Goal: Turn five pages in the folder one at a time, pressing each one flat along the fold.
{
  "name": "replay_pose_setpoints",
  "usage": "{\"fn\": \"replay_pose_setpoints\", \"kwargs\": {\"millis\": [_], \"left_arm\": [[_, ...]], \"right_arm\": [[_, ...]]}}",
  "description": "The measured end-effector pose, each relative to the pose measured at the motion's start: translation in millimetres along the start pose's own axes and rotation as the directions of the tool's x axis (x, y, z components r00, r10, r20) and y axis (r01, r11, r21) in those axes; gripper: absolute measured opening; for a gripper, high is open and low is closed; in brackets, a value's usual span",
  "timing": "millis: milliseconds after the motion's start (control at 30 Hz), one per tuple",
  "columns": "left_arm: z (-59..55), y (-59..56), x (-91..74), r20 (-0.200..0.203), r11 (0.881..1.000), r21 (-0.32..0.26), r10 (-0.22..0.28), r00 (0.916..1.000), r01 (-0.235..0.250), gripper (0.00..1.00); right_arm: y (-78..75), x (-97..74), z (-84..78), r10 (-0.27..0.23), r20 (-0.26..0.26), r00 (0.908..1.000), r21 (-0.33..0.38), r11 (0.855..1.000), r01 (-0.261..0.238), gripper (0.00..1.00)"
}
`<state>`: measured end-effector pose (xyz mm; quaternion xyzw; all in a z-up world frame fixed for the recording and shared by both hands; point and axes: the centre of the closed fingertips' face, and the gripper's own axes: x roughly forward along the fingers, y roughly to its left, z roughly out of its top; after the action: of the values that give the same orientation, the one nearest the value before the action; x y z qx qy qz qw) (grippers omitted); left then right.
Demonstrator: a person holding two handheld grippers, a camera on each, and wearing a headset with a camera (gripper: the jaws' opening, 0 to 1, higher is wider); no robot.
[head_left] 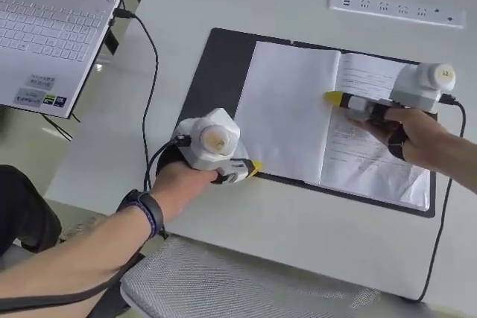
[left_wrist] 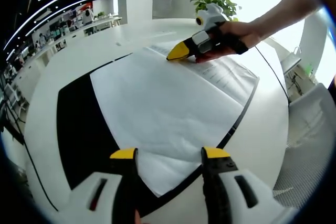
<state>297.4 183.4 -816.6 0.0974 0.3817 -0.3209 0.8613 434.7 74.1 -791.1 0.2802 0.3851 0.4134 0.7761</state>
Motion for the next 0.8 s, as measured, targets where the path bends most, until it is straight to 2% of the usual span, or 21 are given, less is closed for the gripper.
{"fn": "replay_pose_setpoints", "kwargs": {"millis": [100, 167, 333, 567, 700, 800], "left_arm": [[-1.4, 1.3, 1.9, 0.001, 1.0, -0.001, 0.0, 1.0, 0.0, 0.47], [-1.7, 1.4, 2.1, 0.001, 1.0, 0.001, 0.001, 1.0, -0.001, 0.47], [-3.1, 2.8, 4.0, -0.003, 1.0, 0.001, -0.004, 1.0, 0.005, 0.47], [-4.0, 2.8, 4.4, -0.005, 1.0, 0.001, -0.007, 1.0, 0.007, 0.47], [-3.5, 2.4, 3.3, -0.003, 1.0, -0.002, -0.005, 1.0, 0.005, 0.47], [-3.6, 2.7, 3.7, -0.001, 1.0, -0.005, -0.005, 1.0, 0.005, 0.47]], "right_arm": [[-4.5, 1.9, 3.9, 0.002, 0.019, 0.9998, 0.035, 0.999, -0.003, 0.0], [-1.8, 3.0, 6.8, -0.002, 0.03, 0.9995, 0.045, 0.999, 0.0, 0.0], [-7.2, 8.7, 23.4, -0.031, 0.082, 0.9962, 0.098, 0.995, 0.023, 0.0], [-34.1, 24.3, 47.4, -0.048, 0.056, 0.9973, 0.081, 0.996, 0.043, 0.0], [-57.3, 33.3, 65.3, -0.071, 0.066, 0.9953, 0.111, 0.992, 0.063, 0.0], [-59.3, 37.2, 70.7, -0.081, 0.057, 0.9951, 0.11, 0.991, 0.074, 0.0]]}}
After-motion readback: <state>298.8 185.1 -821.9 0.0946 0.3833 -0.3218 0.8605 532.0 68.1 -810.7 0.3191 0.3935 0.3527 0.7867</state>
